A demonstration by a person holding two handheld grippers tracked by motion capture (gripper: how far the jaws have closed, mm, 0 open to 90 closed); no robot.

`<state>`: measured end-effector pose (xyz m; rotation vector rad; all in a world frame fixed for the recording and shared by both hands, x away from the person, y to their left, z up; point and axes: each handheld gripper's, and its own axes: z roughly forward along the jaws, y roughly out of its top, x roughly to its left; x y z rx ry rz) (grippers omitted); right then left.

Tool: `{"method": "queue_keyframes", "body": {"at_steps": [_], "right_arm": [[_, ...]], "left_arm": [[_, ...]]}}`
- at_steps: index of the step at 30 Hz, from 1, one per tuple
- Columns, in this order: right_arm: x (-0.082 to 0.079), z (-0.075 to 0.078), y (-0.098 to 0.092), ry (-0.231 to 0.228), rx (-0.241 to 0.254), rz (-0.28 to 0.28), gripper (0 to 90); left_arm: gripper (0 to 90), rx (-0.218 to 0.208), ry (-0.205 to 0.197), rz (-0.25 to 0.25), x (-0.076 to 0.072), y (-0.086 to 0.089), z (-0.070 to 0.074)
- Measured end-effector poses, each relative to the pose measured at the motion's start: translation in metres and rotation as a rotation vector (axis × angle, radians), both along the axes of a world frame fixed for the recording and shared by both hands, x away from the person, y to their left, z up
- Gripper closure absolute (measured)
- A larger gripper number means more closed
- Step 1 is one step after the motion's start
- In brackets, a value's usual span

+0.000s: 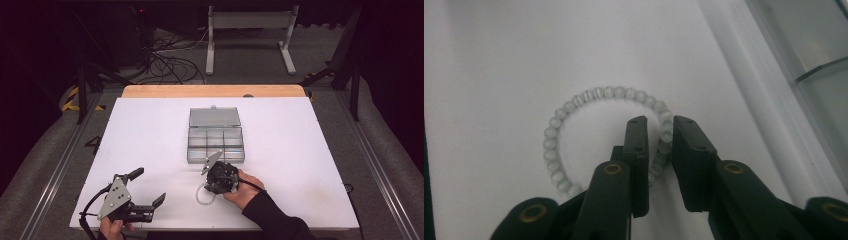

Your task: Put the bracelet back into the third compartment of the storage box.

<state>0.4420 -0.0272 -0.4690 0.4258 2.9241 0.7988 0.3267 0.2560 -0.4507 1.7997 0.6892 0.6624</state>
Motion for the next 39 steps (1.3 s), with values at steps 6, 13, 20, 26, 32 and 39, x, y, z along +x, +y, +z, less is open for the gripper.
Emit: {"method": "queue_keyframes", "body": {"at_steps": [6,13,20,26,32,39], "right_arm": [[-0.001,0.000,0.000,-0.006,-0.003,-0.011,85.8],[-0.001,0.000,0.000,-0.006,-0.004,-0.017,86.1],[-0.001,0.000,0.000,-0.016,0.000,-0.009,86.2],[-0.004,0.005,-0.002,-0.032,0.034,-0.009,86.2],[-0.006,0.016,-0.009,-0.054,0.081,-0.004,86.1],[-0.012,0.031,-0.014,-0.063,0.141,0.002,86.2]], "left_arm": [[3.8,0.003,-0.001,-0.001,0.000,0.000,0.000],[3.8,0.002,-0.002,-0.001,0.000,0.000,0.000],[3.8,-0.002,0.005,-0.002,0.000,0.000,0.000],[3.8,0.003,0.000,-0.002,0.000,0.001,0.000],[3.8,0.001,0.001,-0.003,0.000,0.000,0.000],[3.9,0.005,-0.001,-0.004,0.000,0.001,0.000]]}}
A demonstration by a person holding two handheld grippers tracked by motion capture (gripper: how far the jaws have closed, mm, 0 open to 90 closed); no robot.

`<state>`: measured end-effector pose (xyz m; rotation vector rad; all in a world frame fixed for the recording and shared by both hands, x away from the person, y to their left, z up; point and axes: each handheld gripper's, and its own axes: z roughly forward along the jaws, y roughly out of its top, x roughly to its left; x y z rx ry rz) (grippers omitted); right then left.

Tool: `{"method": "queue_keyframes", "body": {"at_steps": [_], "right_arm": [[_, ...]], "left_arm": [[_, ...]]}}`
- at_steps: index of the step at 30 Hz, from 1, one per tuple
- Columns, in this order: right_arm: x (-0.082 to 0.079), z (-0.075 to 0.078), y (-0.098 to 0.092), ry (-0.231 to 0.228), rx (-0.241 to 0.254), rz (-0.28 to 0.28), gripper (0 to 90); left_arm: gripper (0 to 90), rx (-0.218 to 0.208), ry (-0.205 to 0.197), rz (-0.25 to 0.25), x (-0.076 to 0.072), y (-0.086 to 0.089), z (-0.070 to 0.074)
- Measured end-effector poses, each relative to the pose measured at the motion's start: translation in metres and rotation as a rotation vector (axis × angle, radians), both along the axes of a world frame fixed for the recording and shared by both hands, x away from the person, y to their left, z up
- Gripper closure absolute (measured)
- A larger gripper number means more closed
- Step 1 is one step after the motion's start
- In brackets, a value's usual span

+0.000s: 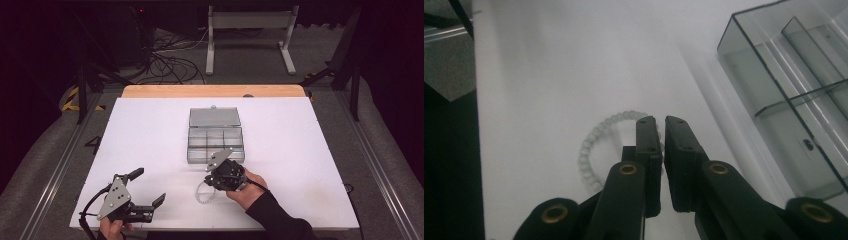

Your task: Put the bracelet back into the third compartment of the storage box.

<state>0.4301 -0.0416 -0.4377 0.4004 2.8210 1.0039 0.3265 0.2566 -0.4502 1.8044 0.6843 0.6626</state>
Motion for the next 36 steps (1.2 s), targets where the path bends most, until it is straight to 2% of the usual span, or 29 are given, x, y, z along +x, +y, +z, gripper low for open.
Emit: {"method": "queue_keyframes", "body": {"at_steps": [16,36], "right_arm": [[-0.006,0.026,-0.010,-0.048,0.062,0.005,86.1],[-0.006,0.039,-0.014,-0.094,0.078,0.006,86.1]], "left_arm": [[3.9,-0.003,0.004,-0.001,0.000,0.000,0.000],[3.9,-0.007,0.007,0.001,0.000,0.000,0.000]]}}
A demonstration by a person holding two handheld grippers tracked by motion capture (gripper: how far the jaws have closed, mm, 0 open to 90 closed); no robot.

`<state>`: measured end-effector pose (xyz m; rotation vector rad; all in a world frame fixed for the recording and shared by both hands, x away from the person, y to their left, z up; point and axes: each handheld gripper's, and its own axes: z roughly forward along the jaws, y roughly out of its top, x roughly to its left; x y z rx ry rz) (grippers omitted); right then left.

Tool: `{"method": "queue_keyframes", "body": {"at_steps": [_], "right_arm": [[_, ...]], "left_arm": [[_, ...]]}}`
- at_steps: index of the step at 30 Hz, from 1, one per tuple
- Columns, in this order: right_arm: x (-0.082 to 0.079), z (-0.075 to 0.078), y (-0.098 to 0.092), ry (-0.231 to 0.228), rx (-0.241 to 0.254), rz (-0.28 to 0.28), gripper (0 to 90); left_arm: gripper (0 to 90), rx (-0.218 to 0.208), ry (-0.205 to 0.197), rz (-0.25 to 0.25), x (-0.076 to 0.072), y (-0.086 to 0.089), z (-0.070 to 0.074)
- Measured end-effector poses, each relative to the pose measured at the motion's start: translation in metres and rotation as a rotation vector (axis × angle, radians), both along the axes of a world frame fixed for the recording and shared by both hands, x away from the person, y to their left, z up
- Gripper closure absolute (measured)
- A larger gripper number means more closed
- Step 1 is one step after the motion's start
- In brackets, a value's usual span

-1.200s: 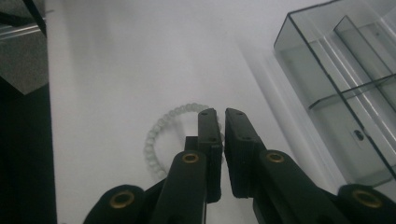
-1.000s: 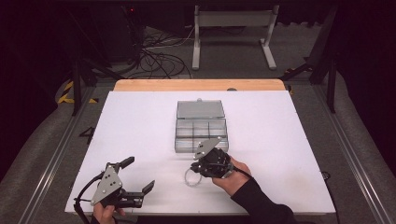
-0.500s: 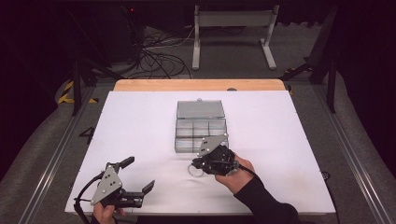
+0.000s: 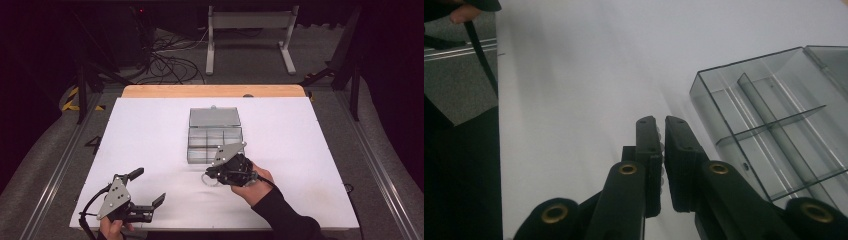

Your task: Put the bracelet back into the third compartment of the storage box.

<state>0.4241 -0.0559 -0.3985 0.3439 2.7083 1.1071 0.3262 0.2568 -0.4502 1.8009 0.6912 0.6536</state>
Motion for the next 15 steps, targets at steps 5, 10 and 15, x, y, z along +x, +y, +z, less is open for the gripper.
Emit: {"method": "queue_keyframes", "body": {"at_steps": [5,10,15], "right_arm": [[0.005,0.007,-0.003,-0.012,0.004,-0.018,86.1],[0.010,0.016,-0.008,-0.027,0.014,-0.041,86.1],[0.017,0.024,-0.013,-0.031,0.022,-0.068,86.1]], "left_arm": [[3.9,0.001,-0.002,0.000,0.000,0.000,0.000],[3.9,0.001,-0.001,0.000,0.000,0.000,0.000],[3.9,0.001,-0.003,0.000,0.000,0.000,0.000]]}}
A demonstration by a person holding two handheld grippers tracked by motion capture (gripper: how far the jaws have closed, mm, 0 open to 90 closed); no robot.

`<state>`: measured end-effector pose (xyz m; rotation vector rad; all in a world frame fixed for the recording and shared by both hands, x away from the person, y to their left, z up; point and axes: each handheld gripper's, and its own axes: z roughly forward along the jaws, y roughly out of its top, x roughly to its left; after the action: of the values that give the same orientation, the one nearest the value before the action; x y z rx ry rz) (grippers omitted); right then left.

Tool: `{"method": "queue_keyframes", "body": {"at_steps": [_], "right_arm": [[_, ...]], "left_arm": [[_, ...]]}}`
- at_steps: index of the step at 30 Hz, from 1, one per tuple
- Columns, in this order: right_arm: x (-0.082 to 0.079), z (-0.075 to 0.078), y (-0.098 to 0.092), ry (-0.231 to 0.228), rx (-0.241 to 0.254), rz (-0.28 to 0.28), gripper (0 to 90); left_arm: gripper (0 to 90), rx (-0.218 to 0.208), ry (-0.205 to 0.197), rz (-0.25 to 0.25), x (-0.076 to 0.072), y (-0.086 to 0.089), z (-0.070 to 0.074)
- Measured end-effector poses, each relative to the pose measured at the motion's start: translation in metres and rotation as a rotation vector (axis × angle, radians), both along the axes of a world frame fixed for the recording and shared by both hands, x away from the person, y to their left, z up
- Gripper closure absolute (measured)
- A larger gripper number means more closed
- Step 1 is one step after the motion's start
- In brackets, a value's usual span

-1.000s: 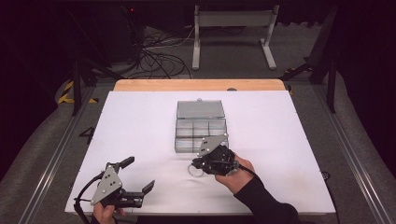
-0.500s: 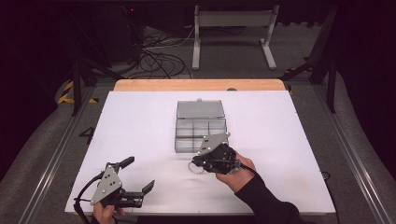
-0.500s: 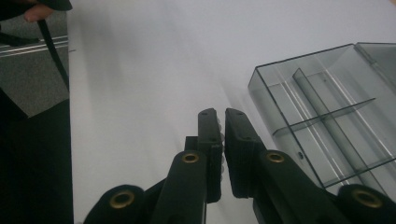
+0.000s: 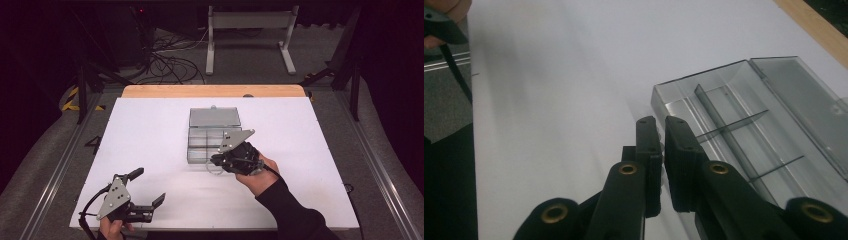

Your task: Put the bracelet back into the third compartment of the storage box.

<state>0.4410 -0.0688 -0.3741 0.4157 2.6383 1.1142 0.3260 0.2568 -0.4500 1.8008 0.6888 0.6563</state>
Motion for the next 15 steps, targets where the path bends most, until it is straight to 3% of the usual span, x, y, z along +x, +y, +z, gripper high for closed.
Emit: {"method": "queue_keyframes", "body": {"at_steps": [15], "right_arm": [[0.027,0.017,-0.014,0.019,0.038,-0.088,86.1]], "left_arm": [[3.9,-0.001,0.004,-0.002,0.000,0.000,0.000]]}}
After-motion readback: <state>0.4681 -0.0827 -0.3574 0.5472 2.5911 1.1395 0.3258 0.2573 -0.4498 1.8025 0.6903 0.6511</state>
